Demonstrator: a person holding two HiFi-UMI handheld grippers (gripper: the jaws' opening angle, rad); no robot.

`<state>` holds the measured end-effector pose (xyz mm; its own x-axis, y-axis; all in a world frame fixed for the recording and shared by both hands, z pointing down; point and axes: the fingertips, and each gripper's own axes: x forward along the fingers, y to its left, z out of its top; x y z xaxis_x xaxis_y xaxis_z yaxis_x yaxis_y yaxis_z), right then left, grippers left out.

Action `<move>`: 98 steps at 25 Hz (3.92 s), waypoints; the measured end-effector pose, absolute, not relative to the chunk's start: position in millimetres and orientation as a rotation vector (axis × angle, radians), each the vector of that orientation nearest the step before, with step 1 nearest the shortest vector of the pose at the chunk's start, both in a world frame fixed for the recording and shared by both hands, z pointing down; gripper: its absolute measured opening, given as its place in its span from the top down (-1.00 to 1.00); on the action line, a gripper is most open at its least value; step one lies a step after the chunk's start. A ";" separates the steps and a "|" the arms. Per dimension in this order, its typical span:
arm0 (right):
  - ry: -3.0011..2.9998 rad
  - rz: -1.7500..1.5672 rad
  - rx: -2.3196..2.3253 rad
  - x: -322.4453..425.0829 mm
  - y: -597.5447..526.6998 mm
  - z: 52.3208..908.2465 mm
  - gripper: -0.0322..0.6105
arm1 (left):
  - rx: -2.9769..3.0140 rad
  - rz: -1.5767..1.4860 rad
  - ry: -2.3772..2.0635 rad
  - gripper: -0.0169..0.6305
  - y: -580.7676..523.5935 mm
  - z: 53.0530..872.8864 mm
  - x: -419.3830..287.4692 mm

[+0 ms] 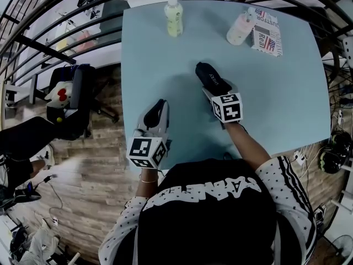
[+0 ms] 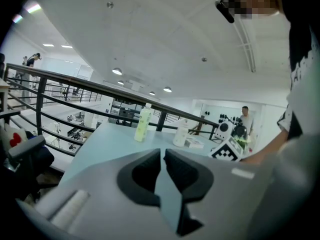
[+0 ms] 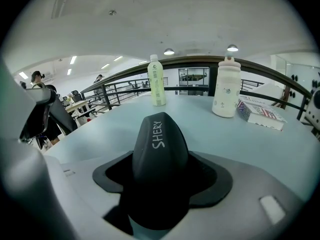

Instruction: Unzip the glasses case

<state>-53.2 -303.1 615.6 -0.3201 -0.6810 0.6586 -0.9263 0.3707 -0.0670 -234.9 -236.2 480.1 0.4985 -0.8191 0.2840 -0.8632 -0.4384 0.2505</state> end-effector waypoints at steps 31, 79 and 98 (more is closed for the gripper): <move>-2.437 0.509 1.452 -56.5 -247.6 497.8 -0.13 | 2.392 0.094 -1.272 0.95 -195.3 446.4 -213.4; -2.838 0.108 0.931 -139.1 -156.6 394.3 -0.13 | 2.400 -0.203 -0.788 0.95 -185.4 367.0 -134.2; -2.845 0.107 0.792 -130.6 -136.9 401.9 -0.14 | 2.302 -0.233 -0.766 0.95 -179.9 371.7 -114.1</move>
